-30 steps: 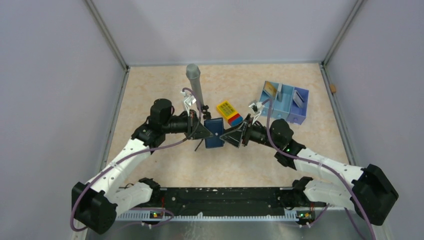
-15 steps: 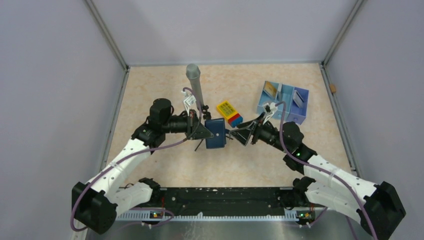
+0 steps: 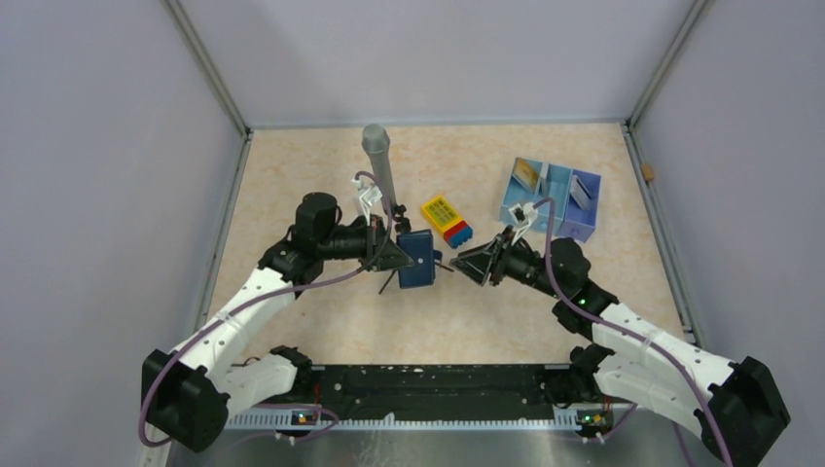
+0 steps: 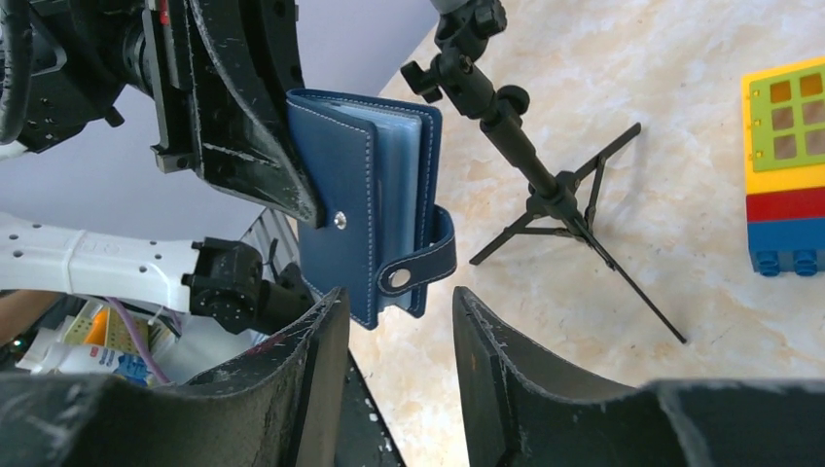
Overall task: Put the credit cards into the card holder
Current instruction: Close the card holder.
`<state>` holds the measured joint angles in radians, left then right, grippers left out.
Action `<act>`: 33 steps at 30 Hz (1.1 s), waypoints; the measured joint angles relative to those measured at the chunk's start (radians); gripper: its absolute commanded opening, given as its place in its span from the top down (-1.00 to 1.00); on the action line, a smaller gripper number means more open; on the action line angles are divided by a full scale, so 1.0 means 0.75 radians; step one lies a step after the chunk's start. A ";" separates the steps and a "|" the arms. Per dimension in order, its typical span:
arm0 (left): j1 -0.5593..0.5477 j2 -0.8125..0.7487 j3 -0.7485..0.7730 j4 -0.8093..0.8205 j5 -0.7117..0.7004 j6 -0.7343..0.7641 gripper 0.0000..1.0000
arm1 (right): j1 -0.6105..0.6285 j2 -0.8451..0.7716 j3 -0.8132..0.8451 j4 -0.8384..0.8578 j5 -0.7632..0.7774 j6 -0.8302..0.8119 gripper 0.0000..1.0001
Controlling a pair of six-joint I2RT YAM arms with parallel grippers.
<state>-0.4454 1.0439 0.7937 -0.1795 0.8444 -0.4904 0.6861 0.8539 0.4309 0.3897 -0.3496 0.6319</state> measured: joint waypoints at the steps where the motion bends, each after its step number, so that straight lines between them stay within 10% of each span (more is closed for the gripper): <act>1: 0.000 0.008 0.000 -0.024 -0.026 0.005 1.00 | 0.008 0.001 0.000 -0.005 0.004 0.006 0.12; 33: 0.022 0.041 0.000 -0.113 -0.146 0.029 1.00 | 0.311 0.328 0.259 -0.325 0.581 0.114 0.79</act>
<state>-0.4286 1.0744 0.7937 -0.2646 0.7349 -0.4686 0.9192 1.1000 0.6250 0.1459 0.0864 0.7177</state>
